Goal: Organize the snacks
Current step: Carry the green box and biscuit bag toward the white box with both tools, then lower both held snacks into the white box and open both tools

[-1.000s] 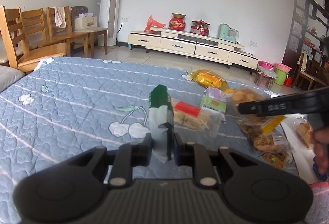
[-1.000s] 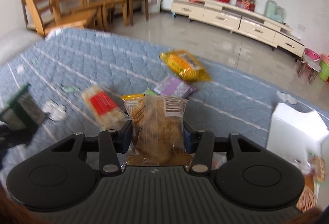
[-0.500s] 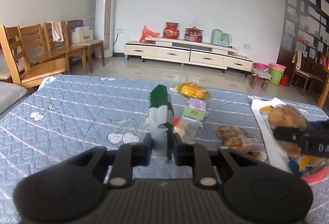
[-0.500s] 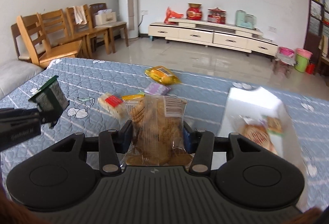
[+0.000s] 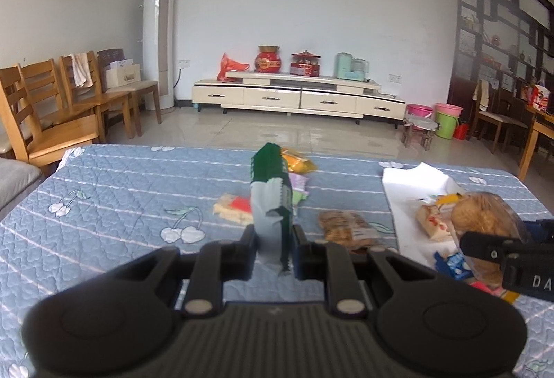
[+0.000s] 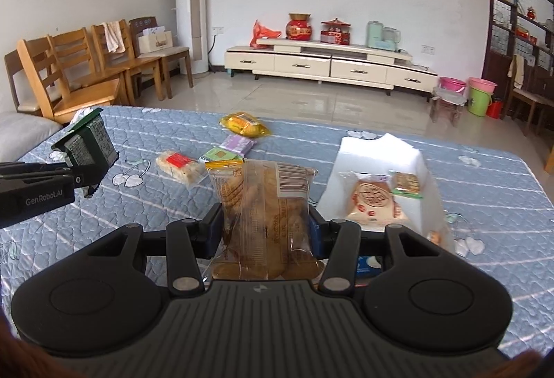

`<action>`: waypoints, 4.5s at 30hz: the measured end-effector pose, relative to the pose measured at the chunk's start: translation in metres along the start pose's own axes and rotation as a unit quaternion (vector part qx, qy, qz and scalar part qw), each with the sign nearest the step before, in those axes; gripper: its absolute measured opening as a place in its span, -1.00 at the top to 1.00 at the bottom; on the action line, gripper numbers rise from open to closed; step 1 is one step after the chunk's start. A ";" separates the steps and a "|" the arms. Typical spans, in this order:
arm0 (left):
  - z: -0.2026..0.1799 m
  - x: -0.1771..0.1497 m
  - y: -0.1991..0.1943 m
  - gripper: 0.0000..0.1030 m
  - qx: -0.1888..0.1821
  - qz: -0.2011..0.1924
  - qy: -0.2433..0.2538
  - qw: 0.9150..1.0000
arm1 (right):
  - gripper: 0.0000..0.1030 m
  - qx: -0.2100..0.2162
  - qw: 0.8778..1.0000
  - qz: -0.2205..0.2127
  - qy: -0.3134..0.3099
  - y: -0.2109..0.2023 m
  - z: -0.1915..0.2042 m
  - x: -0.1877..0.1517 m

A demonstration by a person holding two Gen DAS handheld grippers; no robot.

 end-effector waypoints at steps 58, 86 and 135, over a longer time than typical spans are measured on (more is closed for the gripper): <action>-0.055 0.003 -0.012 0.65 -0.059 -0.008 0.038 0.997 | -0.16 -0.059 0.997 -0.023 0.033 -0.023 -0.019 -0.009; -0.126 0.000 0.027 0.65 -0.133 0.010 0.059 0.989 | -0.16 -0.124 0.990 -0.010 0.069 -0.009 -0.068 -0.014; -0.156 -0.001 0.092 -0.50 -0.149 0.062 0.004 0.987 | -1.00 -0.134 0.988 -0.058 0.045 0.053 -0.109 0.014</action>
Point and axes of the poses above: each gripper's, at about its wrist camera, not at the fingertips, and y roughly the way its jaws point, z to its left, x to its top, the point moved 3 cm from there along y, roughly the way its jaws point, and after that the axes turned 12 degrees about -z, right-handed, at the moved point
